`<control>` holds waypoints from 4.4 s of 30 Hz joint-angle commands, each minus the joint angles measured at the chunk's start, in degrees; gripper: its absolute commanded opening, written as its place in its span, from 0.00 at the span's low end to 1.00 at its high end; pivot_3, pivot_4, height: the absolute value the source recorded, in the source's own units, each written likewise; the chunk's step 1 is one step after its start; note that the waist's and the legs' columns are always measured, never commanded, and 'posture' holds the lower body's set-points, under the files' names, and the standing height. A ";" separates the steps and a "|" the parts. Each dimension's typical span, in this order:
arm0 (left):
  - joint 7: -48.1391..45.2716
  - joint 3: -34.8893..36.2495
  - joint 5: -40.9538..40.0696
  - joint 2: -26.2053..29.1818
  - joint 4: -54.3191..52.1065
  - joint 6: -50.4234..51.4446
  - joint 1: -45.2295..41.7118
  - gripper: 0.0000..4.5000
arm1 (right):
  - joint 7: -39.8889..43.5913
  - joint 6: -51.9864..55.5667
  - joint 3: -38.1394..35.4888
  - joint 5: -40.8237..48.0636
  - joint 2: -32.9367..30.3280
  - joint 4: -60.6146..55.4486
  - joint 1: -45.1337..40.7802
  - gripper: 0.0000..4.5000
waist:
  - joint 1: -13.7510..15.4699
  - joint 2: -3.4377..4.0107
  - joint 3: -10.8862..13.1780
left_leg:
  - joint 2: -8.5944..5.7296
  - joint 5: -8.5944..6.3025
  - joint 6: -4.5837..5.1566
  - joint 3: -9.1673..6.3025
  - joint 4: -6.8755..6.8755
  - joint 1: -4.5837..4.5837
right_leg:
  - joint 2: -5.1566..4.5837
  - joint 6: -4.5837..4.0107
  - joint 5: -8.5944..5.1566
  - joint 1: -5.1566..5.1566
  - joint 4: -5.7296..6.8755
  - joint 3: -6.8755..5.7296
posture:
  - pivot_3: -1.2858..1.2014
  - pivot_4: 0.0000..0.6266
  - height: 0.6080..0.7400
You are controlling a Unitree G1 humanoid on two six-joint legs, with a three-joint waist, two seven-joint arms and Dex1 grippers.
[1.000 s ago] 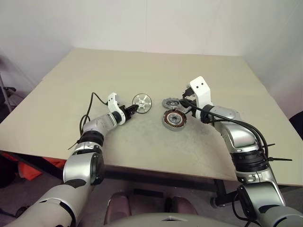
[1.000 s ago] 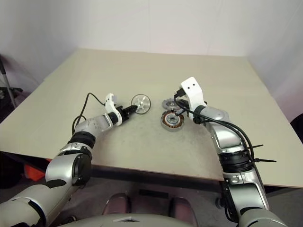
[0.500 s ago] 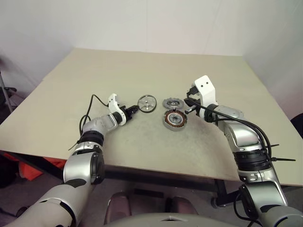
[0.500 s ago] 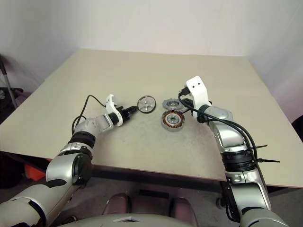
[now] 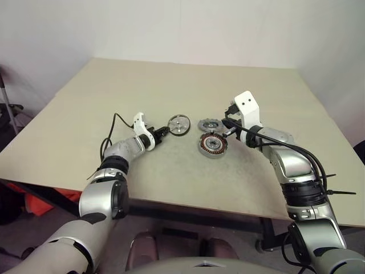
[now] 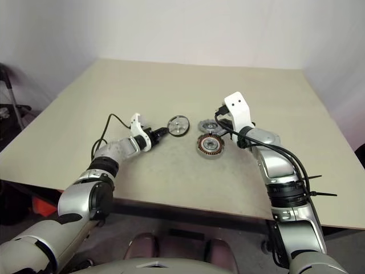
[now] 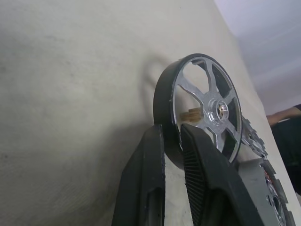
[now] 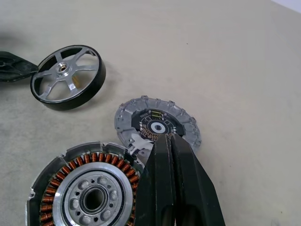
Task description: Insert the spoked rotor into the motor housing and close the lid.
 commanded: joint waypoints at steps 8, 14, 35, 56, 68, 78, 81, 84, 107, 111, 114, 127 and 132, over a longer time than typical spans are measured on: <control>0.70 -0.40 2.67 -1.94 6.77 -6.23 -5.02 0.14 | -0.28 -0.63 -0.95 0.01 -0.47 -2.15 -1.13 0.00 | 0.52 0.00 0.00 | 0.02 0.03 -0.04 0.00 0.00 -0.07 | -0.02 0.06 -0.03 0.04 -0.03 -0.08 | 0.52 0.00 1.00; 0.75 -0.04 2.53 -2.71 7.23 -5.03 -6.23 0.42 | -0.37 -0.55 -0.87 0.05 -0.30 -2.50 -0.93 0.00 | 0.59 -0.01 0.00 | 0.00 0.01 0.00 0.00 0.00 -0.15 | -0.09 0.10 -0.06 0.04 -0.07 -0.14 | 0.52 0.00 1.00; -1.67 1.63 1.20 -2.70 6.29 -2.77 -5.97 0.10 | -1.29 -0.74 -1.01 -0.11 -0.31 -2.05 -1.06 0.00 | 0.49 -0.02 0.01 | 0.02 -0.02 0.04 0.00 -0.03 -0.16 | -0.09 0.13 -0.08 0.04 -0.10 -0.16 | 0.52 0.00 1.00; 7.52 8.13 -11.72 -5.52 -9.95 26.01 -5.30 0.10 | -14.32 -2.41 -10.84 -5.10 -5.48 11.02 -2.41 0.00 | 0.38 -0.01 0.10 | 0.01 -0.04 0.08 0.00 0.01 -0.50 | -0.11 0.14 -0.09 -0.15 -0.19 -0.25 | 0.52 0.00 1.00; 11.36 2.60 -11.17 -10.15 -15.49 33.91 -4.21 0.10 | -15.39 -0.88 -11.59 -4.85 -4.45 6.91 1.01 0.00 | 0.21 0.01 0.12 | 0.03 -0.02 0.16 0.00 0.05 -0.55 | -0.08 0.14 -0.09 -0.22 -0.14 -0.27 | 0.52 0.00 1.00; 11.78 1.26 -10.67 -9.70 -15.18 34.14 -3.69 0.10 | -15.78 -0.59 -12.00 -4.78 -4.02 6.40 1.34 0.00 | 0.20 0.02 0.11 | 0.03 -0.02 0.18 0.00 0.05 -0.55 | -0.09 0.14 -0.09 -0.22 -0.15 -0.28 | 0.52 0.00 1.00; 12.07 0.74 -10.30 -9.86 -15.02 34.02 -3.17 0.10 | -15.72 -0.70 -11.96 -4.78 -3.95 6.60 1.06 0.00 | 0.20 0.02 0.11 | 0.03 -0.02 0.18 0.00 0.04 -0.55 | -0.09 0.14 -0.09 -0.22 -0.14 -0.28 | 0.52 0.00 1.00; 12.57 0.50 -9.99 -10.02 -14.87 33.88 -2.95 0.10 | -15.64 -0.77 -11.83 -4.82 -3.86 6.73 0.88 0.00 | 0.22 0.02 0.11 | 0.02 -0.02 0.18 0.00 0.05 -0.55 | -0.09 0.14 -0.09 -0.21 -0.15 -0.28 | 0.52 0.00 1.00; 12.40 -0.38 -9.42 -10.30 -16.35 31.28 -3.87 0.48 | -15.48 -1.45 -11.32 -5.04 -3.54 6.85 0.62 0.00 | 0.27 0.03 0.10 | 0.02 -0.01 0.19 0.00 0.07 -0.53 | -0.10 0.14 -0.09 -0.18 -0.11 -0.27 | 0.52 0.00 1.00; 12.25 0.52 -10.07 -9.68 -16.14 31.27 -4.11 0.48 | -15.46 -1.54 -11.24 -5.06 -3.49 6.88 0.59 0.00 | 0.22 0.04 0.10 | 0.02 0.00 0.19 0.00 0.07 -0.51 | -0.09 0.14 -0.09 -0.17 -0.10 -0.27 | 0.52 0.00 1.00; 11.88 0.94 -10.24 -8.83 -16.48 31.42 -4.08 0.48 | -14.56 -1.47 -10.93 -4.66 -3.55 6.21 0.81 0.00 | 0.17 0.04 0.10 | 0.02 0.00 0.20 0.00 0.07 -0.52 | -0.09 0.14 -0.09 -0.17 -0.10 -0.27 | 0.52 0.00 1.00; 7.60 -1.09 -9.82 -3.07 -23.14 29.76 -0.32 0.48 | 0.68 -0.14 -5.03 5.59 -0.34 -10.40 3.63 0.00 | 0.29 0.07 0.12 | 0.08 -0.03 0.25 -0.01 0.04 -0.56 | -0.06 0.14 -0.09 -0.23 -0.13 -0.31 | 0.52 0.00 1.00; 5.05 -3.67 -7.98 -0.85 -27.77 25.02 2.46 0.48 | 2.64 0.88 -2.93 6.69 -0.97 -13.32 4.97 0.00 | 0.46 0.07 0.12 | 0.07 -0.04 0.26 -0.02 0.06 -0.57 | -0.10 0.14 -0.09 -0.20 -0.16 -0.32 | 0.52 0.00 1.00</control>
